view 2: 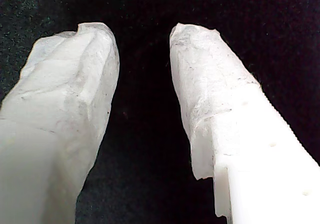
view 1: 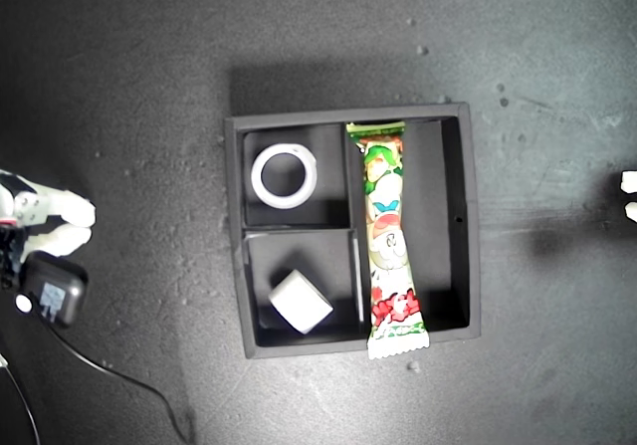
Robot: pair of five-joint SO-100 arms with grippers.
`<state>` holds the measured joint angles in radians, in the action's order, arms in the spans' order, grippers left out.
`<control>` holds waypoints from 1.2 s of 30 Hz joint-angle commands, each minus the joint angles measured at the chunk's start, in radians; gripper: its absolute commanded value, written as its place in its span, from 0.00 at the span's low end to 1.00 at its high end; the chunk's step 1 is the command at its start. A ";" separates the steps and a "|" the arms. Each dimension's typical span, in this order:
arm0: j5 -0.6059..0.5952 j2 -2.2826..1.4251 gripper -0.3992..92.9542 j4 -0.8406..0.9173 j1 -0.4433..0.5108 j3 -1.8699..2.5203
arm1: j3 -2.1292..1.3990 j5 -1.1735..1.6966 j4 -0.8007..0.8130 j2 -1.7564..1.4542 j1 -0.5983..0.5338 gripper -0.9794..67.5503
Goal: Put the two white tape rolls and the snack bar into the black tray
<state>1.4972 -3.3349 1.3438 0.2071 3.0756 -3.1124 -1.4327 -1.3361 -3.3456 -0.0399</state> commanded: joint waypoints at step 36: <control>-0.161 -0.049 0.01 0.052 -0.009 0.063 | -0.012 0.003 -0.005 -0.005 0.002 0.11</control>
<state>1.3453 -3.3349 1.3591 0.1994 3.0756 -3.1124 -1.4327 -1.3361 -3.3456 -0.0414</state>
